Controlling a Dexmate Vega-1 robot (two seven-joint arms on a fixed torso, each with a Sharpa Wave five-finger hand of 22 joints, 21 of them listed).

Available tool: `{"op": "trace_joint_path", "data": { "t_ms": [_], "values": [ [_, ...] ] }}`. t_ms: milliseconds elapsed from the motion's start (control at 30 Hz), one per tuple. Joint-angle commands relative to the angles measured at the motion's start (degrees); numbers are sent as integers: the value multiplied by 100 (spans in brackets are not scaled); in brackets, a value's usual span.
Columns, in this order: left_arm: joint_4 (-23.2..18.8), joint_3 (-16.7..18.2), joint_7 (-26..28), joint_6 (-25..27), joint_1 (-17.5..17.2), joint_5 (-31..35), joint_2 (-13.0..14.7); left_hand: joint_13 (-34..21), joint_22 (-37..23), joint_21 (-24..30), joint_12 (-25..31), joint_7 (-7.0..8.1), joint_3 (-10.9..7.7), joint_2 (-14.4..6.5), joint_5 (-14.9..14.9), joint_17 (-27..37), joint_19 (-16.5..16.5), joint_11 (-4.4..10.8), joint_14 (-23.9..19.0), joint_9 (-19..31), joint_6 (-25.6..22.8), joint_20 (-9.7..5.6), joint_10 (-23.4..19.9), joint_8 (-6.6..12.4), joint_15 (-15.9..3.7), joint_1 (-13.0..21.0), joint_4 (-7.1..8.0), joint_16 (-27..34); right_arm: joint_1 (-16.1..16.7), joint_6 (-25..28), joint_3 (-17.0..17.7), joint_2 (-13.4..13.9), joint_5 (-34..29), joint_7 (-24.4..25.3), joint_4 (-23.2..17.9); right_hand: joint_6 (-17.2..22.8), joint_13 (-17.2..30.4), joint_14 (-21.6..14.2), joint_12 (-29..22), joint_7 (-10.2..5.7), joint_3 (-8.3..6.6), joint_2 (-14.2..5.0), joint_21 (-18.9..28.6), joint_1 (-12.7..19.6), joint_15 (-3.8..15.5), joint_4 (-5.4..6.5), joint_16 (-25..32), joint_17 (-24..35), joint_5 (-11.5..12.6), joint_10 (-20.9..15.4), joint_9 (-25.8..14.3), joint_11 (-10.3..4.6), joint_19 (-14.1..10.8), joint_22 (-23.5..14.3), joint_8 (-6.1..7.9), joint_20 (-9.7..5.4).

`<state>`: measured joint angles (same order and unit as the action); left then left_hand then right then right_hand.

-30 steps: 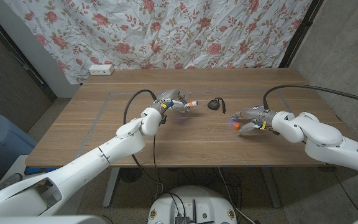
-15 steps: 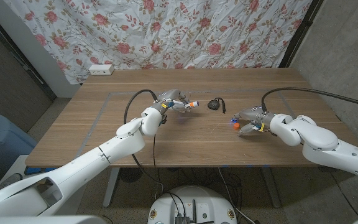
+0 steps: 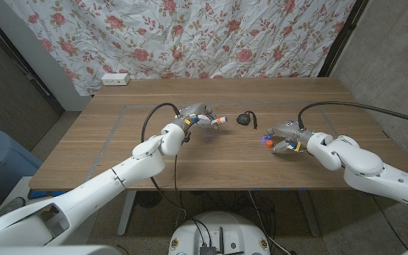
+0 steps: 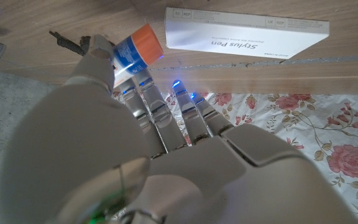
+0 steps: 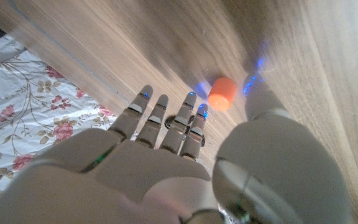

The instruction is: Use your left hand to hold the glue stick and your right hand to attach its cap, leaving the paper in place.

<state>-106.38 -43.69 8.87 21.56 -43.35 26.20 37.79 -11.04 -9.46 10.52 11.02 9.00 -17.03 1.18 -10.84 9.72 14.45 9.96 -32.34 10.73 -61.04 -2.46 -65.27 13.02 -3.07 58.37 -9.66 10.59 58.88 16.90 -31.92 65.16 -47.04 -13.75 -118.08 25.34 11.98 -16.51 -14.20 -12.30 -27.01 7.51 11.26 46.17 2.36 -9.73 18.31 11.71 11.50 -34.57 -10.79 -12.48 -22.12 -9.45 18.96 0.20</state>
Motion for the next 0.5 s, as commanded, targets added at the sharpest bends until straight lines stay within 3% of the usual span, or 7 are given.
{"op": "trace_joint_path", "data": {
  "t_ms": [33, 500],
  "values": [
    [-56, 36, -6, 91, -64, 5, 3, -28, -17, 18, 24, 11, -6, -346, -46, 19, -20, 296, 28, 56, -263, -25, -258, 45, -885, -37, 38, 10, 107, -75, 60, -62, -49, 398, 114, 174, 3, -134, -21, -1, 58, -6, 9, 122, 458, 19, 43, 7, 44, -148, -20, -3, -92, -24, 70, -11],
    [37, 36, -10, 9, -20, -32, -13, -30, -17, 22, 33, 11, -7, -359, -48, 17, -12, 295, 30, 56, -269, -32, -273, 37, -887, -22, 25, 7, 59, -155, 40, -135, -34, 478, 200, 686, -16, -358, 5, -17, 179, -107, -8, 256, 620, 47, 88, 20, 85, -637, -39, -16, -195, -27, 211, -83]
  ]
}}
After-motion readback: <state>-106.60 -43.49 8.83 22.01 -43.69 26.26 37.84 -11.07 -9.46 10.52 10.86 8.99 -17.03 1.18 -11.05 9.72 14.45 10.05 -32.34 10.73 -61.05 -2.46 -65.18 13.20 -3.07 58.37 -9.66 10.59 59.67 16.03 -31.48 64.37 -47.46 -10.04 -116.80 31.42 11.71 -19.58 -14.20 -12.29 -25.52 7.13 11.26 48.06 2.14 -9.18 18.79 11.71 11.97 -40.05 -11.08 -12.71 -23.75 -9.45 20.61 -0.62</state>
